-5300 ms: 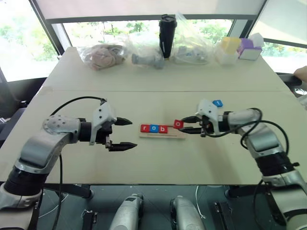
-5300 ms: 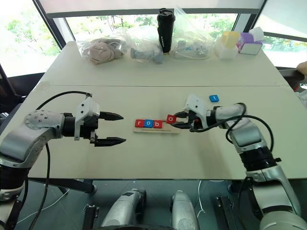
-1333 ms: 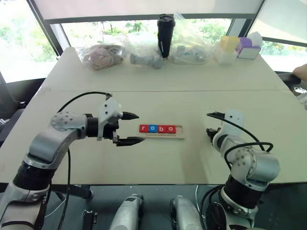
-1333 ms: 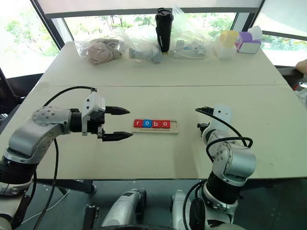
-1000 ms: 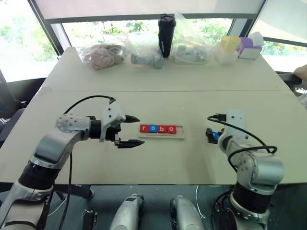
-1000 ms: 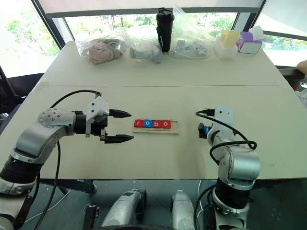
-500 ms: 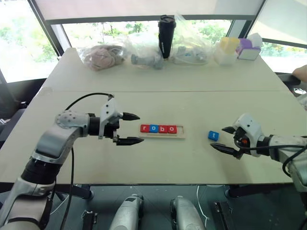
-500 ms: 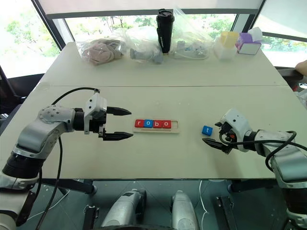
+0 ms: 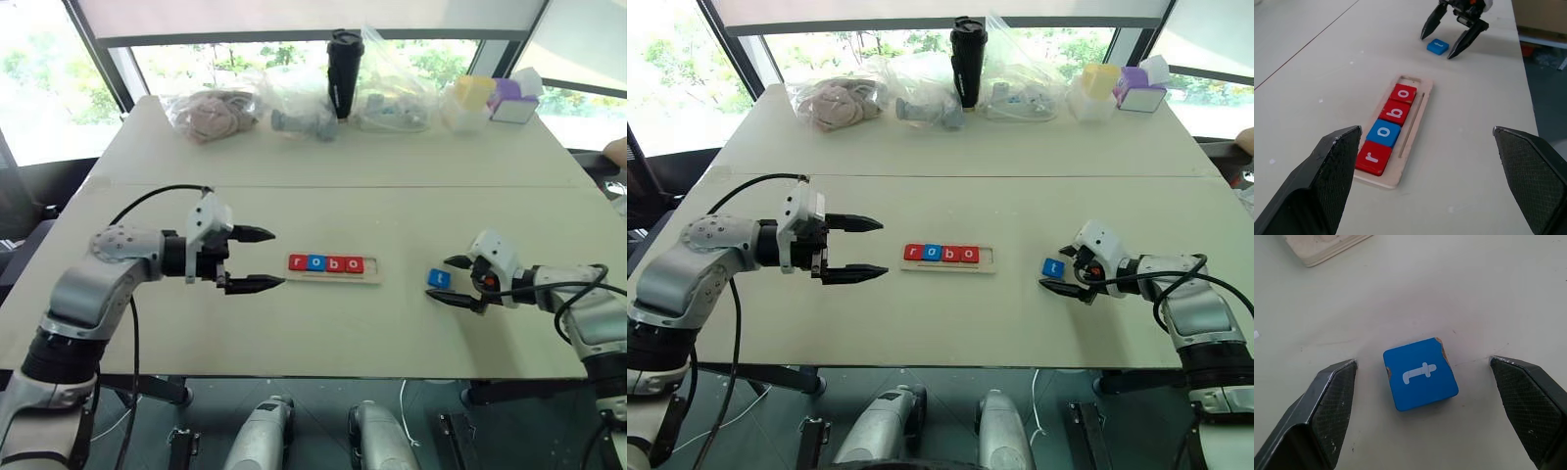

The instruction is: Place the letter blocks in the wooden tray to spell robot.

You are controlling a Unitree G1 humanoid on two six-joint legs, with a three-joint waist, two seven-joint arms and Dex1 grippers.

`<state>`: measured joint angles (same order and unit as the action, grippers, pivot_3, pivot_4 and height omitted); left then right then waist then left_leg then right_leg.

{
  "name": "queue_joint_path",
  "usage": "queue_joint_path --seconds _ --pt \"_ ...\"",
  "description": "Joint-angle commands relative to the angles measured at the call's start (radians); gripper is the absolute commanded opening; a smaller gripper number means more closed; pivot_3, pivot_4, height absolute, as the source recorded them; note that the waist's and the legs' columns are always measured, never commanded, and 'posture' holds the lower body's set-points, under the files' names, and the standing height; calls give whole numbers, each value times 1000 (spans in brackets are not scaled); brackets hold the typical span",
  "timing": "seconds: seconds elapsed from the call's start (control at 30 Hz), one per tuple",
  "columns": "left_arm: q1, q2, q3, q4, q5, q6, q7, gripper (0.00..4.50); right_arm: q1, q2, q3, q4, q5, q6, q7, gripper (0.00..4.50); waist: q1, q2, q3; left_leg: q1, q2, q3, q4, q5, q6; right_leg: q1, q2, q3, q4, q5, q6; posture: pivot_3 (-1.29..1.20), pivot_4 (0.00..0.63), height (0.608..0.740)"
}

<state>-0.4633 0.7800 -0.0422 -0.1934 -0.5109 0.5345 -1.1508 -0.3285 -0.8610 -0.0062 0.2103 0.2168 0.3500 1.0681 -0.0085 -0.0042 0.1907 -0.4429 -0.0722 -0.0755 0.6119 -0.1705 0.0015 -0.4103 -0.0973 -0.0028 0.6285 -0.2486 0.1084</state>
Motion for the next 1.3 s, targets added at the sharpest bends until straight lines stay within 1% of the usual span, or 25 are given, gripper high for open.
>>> queue_joint_path --seconds 0.03,0.17,0.2,0.37,0.5,0.67,0.83,0.93,1.13,1.3 --pt "13 18 41 -32 -8 -4 7 4500 -11 -2 -6 15 -11 -39 9 3648 -1 0 0 0 0 0 0 0 0 0 0 0 0 0 0 0 150 740" --pt "29 31 54 -28 -4 -6 4 4500 -4 -7 -11 18 -12 -51 17 1527 -2 0 0 0 0 0 0 0 0 0 0 0 0 0 0 0 150 740" --pt "33 34 55 -28 -4 -7 3 4500 -3 -8 -12 15 -11 -52 19 1150 -1 0 0 0 0 0 0 0 0 0 0 0 0 0 0 0 150 740" --pt "39 39 53 -29 -3 -9 1 4500 -19 -12 -18 -50 8 -28 28 1161 -1 0 0 0 0 0 0 0 0 0 0 0 1 0 0 0 150 740" --pt "40 46 38 -16 16 -30 -15 4500 -66 18 37 -199 47 68 62 1161 -8 0 0 0 0 0 0 0 0 -1 0 1 1 0 0 0 150 740" --pt "30 35 41 6 32 -55 -11 4500 -147 77 103 -205 32 92 70 1161 -3 0 0 0 1 0 0 0 0 -1 0 0 2 0 0 0 150 740" --pt "51 27 40 -23 31 -48 9 4500 -239 119 185 -120 -13 58 108 1161 1 0 0 0 -1 0 0 0 -1 -1 -1 0 0 0 0 0 150 740" --pt "70 16 46 -56 21 -32 34 4500 -307 142 230 -12 -60 2 131 1161 -3 0 0 0 -1 0 -1 0 -1 -1 0 0 0 0 0 0 150 740" --pt "96 13 55 -89 19 -16 62 4500 -403 169 277 137 -112 -73 186 1161 -4 0 0 0 0 0 -1 0 0 -2 0 0 2 0 0 0 150 740" --pt "101 10 57 -101 13 -9 78 4500 -442 187 289 214 -140 -105 216 1161 -4 0 0 0 0 0 -1 0 0 -2 1 0 2 0 0 0 150 740"
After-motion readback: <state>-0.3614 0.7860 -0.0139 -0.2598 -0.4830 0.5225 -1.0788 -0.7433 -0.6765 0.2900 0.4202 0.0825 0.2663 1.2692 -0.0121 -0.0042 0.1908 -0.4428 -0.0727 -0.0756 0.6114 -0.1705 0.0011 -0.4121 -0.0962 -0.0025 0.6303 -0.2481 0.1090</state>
